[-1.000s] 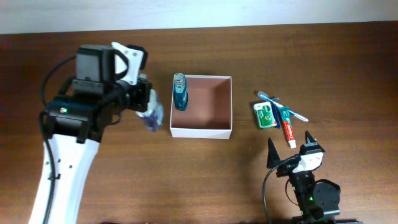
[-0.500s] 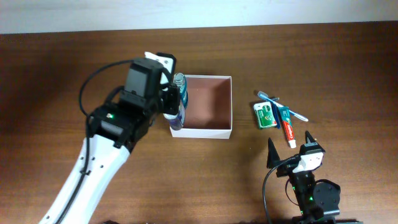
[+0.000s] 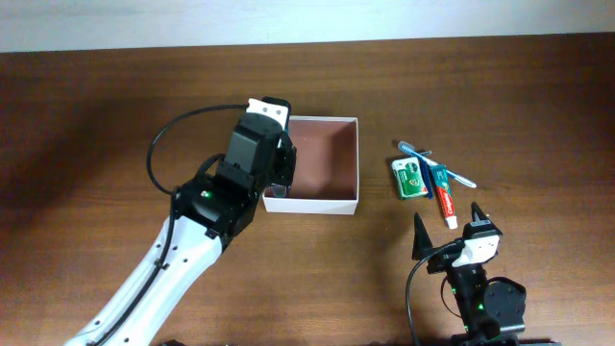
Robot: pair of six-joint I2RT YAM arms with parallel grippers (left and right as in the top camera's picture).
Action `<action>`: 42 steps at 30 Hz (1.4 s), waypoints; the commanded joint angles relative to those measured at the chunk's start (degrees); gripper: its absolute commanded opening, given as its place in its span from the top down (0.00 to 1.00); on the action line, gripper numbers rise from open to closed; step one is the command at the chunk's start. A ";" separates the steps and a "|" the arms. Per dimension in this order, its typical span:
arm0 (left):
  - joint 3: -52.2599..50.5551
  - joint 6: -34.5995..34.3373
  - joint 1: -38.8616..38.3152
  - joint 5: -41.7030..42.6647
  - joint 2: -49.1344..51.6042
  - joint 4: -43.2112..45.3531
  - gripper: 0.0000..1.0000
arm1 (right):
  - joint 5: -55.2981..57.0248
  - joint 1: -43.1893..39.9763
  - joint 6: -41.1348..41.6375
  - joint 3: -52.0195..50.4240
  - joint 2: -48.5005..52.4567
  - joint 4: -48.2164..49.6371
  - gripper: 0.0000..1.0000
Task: Pack container
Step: 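Grasp the soap pump bottle and carry it over the box, then lower the soap bottle into the box beside the Listerine and release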
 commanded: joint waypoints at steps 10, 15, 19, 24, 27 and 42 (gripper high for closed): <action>-0.37 0.42 -0.11 -1.14 0.00 2.36 0.90 | -0.13 -0.46 0.02 -0.26 -0.42 -0.28 0.01; -0.42 0.42 -0.11 -1.16 2.08 2.38 0.90 | -0.13 -0.46 0.02 -0.26 -0.42 -0.28 0.01; -0.42 0.42 -0.11 -1.16 4.07 2.36 0.90 | -0.13 -0.46 0.02 -0.26 -0.42 -0.31 0.01; -0.42 0.42 -0.07 -1.20 5.64 2.38 0.90 | -0.13 -0.46 0.02 -0.26 -0.42 -0.28 0.01; -0.42 0.39 -0.07 -1.18 6.62 2.29 0.90 | -0.13 -0.46 0.02 -0.26 -0.42 -0.28 0.01; -0.42 0.37 1.95 -1.18 9.88 1.09 0.90 | -0.13 -0.46 0.02 -0.26 -0.42 -0.28 0.01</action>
